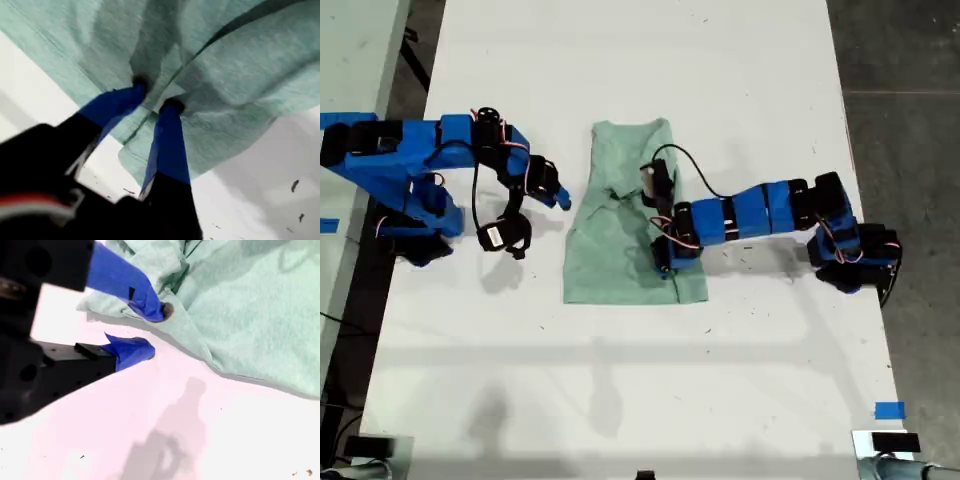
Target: Fold tshirt
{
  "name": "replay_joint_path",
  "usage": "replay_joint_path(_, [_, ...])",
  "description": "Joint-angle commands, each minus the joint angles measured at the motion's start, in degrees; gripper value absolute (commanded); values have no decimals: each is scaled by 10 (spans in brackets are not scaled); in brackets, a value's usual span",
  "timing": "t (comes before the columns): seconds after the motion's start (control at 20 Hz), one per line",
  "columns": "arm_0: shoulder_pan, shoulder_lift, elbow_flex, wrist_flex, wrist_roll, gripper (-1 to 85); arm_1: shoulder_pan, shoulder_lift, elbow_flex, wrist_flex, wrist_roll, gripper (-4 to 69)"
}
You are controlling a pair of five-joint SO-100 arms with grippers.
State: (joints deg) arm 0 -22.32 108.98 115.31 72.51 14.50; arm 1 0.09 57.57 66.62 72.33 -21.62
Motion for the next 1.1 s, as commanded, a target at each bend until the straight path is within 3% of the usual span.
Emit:
replay_joint_path(0.0, [-1,30,-18,10,-8,94,-13,33,-89,93,-14,275])
replay_joint_path(0.25, [45,18,-22,29,-46,126,3,181,-97,214,-48,267])
replay_joint_path(0.45, [114,-2,-26,23,-124,131,37,270,-4,217,-83,260])
replay_joint_path(0.6, [145,-25,-26,15,-149,316,50,279,31,211,-98,259])
replay_joint_path(0.7, [156,-40,-27,14,-147,374,52,279,43,207,-103,258])
replay_joint_path(1.05, [143,-174,-26,-19,-138,366,53,292,63,200,-104,258])
